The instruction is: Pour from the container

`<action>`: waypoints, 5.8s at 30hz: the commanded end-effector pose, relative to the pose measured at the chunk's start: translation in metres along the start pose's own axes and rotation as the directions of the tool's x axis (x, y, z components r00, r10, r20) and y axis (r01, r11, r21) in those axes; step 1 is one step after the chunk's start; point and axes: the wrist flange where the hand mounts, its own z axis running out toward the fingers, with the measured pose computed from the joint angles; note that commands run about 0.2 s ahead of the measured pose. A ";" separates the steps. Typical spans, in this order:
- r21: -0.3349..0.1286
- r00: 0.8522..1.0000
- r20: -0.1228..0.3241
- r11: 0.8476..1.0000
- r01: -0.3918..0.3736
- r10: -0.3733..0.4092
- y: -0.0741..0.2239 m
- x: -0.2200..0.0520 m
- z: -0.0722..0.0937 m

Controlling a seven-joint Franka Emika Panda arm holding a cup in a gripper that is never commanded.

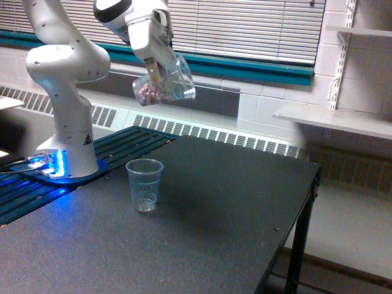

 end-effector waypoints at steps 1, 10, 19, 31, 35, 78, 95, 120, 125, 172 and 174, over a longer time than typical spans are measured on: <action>-0.006 1.000 0.022 1.000 -0.006 0.006 -0.010 -0.012 -0.003; -0.028 0.998 0.056 1.000 0.012 -0.010 -0.023 -0.030 -0.003; -0.051 0.998 0.069 0.999 -0.005 0.009 -0.026 -0.042 -0.002; -0.119 0.993 0.113 0.992 -0.033 0.046 -0.016 -0.049 -0.006; -0.120 0.994 0.107 0.993 -0.017 0.029 -0.017 -0.046 -0.010; -0.296 0.985 0.157 0.955 -0.022 0.072 0.022 -0.061 0.002; -0.342 0.981 0.188 0.939 0.022 0.045 0.024 -0.074 0.009; -0.378 0.974 0.225 0.923 0.074 0.015 0.026 -0.090 0.024; -0.385 0.973 0.230 0.918 0.092 -0.001 0.024 -0.091 0.026; -0.434 0.957 0.284 0.881 0.188 -0.064 0.020 -0.113 0.037; -0.434 0.956 0.286 0.881 0.189 -0.065 0.019 -0.114 0.038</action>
